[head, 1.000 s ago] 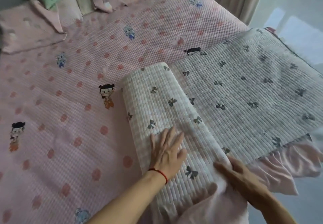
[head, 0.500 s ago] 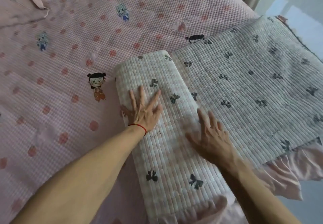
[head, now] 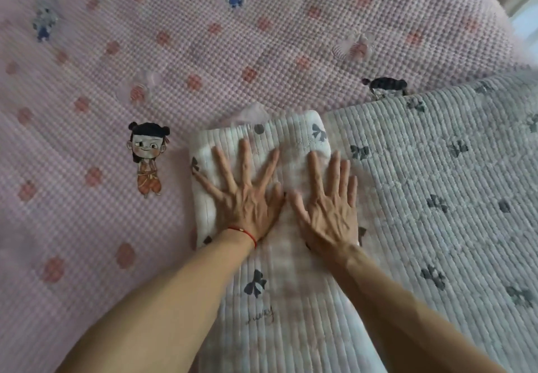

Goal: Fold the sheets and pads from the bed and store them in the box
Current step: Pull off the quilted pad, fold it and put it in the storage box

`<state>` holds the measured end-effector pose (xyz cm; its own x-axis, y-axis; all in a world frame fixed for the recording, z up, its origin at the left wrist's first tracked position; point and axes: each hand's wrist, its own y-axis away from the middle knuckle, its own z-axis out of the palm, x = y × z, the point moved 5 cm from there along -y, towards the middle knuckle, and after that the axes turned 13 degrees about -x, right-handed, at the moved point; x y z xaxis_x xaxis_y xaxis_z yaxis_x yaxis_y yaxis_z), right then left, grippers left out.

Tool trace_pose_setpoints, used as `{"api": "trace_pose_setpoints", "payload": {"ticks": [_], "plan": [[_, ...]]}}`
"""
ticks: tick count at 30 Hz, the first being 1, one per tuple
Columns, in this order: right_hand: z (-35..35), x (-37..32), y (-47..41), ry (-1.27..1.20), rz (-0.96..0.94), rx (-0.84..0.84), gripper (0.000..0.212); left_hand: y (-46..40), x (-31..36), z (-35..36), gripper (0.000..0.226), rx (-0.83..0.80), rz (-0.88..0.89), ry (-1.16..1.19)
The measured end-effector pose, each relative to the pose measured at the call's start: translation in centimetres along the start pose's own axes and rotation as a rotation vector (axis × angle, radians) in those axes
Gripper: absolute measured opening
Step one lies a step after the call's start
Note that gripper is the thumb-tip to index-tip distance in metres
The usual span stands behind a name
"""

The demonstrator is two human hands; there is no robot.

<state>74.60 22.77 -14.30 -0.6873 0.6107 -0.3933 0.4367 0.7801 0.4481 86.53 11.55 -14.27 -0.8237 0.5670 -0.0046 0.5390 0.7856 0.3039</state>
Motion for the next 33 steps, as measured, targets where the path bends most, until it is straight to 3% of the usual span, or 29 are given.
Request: {"api": "trace_pose_setpoints", "payload": {"ticks": [4,8,14,19,22,30,33], "plan": [[-4.5,-0.8,-6.3,0.071,-0.165,0.045,0.083,-0.6,0.2,0.4,0.070,0.002,0.016,-0.007],[-4.9,-2.0,-9.1,0.356,-0.368,-0.003,0.073,-1.2,0.2,0.2,0.070,-0.003,0.012,0.014],[-4.3,-2.8,-9.4,0.286,-0.271,-0.072,0.071,-1.7,-0.8,0.4,0.069,-0.020,-0.010,0.017],[-0.2,-2.8,4.8,0.176,-0.083,-0.114,0.074,-1.3,-0.1,0.2,0.067,-0.013,0.012,0.017],[2.0,-0.4,8.8,0.120,-0.011,-0.107,0.075,-0.9,0.1,-0.1,0.068,0.005,0.009,0.024],[5.0,2.0,7.1,0.123,-0.057,0.009,0.081,0.1,0.4,-0.3,0.066,0.092,0.016,-0.001],[5.2,2.4,6.8,0.097,-0.093,0.026,0.081,0.2,0.2,-0.7,0.067,0.006,-0.013,-0.008]]}}
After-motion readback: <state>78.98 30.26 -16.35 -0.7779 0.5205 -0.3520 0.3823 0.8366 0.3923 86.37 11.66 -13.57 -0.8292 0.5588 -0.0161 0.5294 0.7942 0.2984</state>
